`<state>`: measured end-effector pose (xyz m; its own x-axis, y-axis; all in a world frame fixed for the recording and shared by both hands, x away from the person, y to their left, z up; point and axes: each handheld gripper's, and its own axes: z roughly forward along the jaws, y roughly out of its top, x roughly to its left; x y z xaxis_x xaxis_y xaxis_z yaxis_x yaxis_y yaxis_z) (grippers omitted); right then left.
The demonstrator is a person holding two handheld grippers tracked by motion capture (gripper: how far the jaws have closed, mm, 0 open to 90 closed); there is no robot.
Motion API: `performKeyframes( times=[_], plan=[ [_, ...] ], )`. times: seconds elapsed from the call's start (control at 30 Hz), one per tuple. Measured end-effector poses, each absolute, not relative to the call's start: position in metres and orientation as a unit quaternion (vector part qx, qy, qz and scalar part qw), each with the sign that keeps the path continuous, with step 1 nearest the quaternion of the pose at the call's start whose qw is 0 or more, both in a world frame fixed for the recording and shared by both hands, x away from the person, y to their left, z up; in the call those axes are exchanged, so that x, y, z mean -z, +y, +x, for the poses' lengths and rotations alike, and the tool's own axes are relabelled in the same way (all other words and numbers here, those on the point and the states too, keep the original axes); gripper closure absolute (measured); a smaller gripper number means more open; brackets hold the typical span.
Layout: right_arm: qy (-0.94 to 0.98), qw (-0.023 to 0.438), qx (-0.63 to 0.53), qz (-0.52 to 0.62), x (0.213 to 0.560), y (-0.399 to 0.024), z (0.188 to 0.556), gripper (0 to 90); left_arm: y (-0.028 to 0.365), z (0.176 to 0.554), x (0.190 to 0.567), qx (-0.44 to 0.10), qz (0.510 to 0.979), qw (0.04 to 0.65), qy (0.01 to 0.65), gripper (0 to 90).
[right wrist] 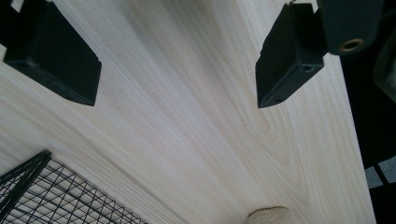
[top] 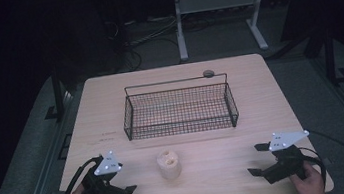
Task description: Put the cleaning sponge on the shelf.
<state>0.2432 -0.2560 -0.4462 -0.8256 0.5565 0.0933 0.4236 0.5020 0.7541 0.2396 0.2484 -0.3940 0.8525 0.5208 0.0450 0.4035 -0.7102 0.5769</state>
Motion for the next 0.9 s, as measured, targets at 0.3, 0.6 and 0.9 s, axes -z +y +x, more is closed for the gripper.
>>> performKeyframes(
  times=[0.3,0.6,0.9],
  plan=[
    [0.862,0.081,-0.412,0.285,0.446,-0.257,0.244,13.8,0.238,0.246,0.388,-0.093,0.926,0.281,0.236,17.1],
    [0.862,0.080,-0.415,0.280,0.446,-0.256,0.243,13.7,0.224,0.252,0.381,-0.088,0.931,0.275,0.223,17.1],
    [0.861,0.079,-0.417,0.281,0.446,-0.257,0.244,13.7,0.212,0.257,0.385,-0.075,0.933,0.276,0.217,17.1]
  ],
)
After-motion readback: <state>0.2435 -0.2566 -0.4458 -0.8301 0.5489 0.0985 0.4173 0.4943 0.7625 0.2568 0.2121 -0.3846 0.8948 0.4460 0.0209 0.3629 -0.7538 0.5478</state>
